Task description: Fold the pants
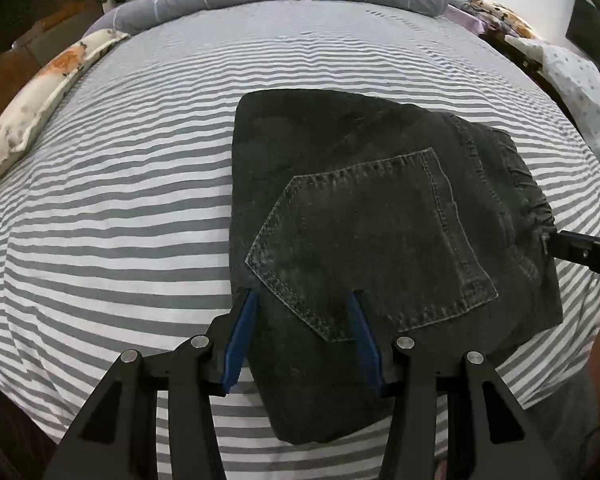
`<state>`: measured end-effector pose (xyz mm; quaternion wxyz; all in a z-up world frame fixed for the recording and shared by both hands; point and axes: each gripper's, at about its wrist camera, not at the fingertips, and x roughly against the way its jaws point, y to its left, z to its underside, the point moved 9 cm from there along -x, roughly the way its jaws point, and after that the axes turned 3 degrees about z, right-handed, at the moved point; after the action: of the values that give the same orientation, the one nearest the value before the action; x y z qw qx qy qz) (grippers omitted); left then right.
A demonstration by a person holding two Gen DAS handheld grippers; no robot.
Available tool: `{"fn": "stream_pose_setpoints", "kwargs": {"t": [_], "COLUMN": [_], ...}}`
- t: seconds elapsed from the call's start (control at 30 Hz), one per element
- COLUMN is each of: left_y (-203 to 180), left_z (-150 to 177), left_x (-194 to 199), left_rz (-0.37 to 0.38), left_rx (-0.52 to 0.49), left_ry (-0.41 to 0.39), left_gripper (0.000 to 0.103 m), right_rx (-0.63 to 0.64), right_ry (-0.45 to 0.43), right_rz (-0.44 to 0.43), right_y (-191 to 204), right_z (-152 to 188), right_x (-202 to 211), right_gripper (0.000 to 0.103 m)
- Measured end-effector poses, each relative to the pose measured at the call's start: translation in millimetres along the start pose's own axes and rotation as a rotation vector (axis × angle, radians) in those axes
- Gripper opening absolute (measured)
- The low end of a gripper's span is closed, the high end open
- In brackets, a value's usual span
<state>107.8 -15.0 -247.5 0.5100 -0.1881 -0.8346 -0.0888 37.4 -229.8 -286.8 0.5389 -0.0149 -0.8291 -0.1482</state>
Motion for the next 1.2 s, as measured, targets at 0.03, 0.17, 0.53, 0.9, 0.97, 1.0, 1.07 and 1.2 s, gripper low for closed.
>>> {"fn": "stream_pose_setpoints", "kwargs": {"t": [0.03, 0.17, 0.53, 0.9, 0.97, 1.0, 1.07, 1.2], "left_y": [1, 1, 13, 61, 65, 64, 66, 63], "left_z": [0, 4, 1, -15, -16, -12, -11, -9], "left_x": [-1, -6, 6, 8, 4, 3, -3, -11], "left_rz": [-0.001, 0.002, 0.124, 0.248, 0.273, 0.281, 0.311, 0.342], "left_rx": [0.002, 0.019, 0.095, 0.269, 0.279, 0.284, 0.297, 0.292], "left_ry": [-0.001, -0.011, -0.020, -0.013, -0.002, 0.000, 0.018, 0.033], "left_gripper": [0.049, 0.049, 0.049, 0.049, 0.049, 0.049, 0.049, 0.049], "right_rx": [-0.002, -0.108, -0.121, -0.194, -0.227, -0.234, -0.240, -0.244], "right_ry": [0.003, 0.035, 0.025, 0.066, 0.067, 0.069, 0.049, 0.015], "right_rz": [-0.001, -0.032, -0.044, -0.314, -0.390, -0.419, -0.471, -0.540], "right_y": [-1, -16, -23, -39, -45, -47, -54, -66], "right_z": [-1, -1, 3, 3, -2, -4, -10, -22], "right_x": [-3, -15, -16, -19, -17, -17, -15, -12], "right_gripper": [0.031, 0.051, 0.063, 0.061, 0.061, 0.061, 0.061, 0.061]}}
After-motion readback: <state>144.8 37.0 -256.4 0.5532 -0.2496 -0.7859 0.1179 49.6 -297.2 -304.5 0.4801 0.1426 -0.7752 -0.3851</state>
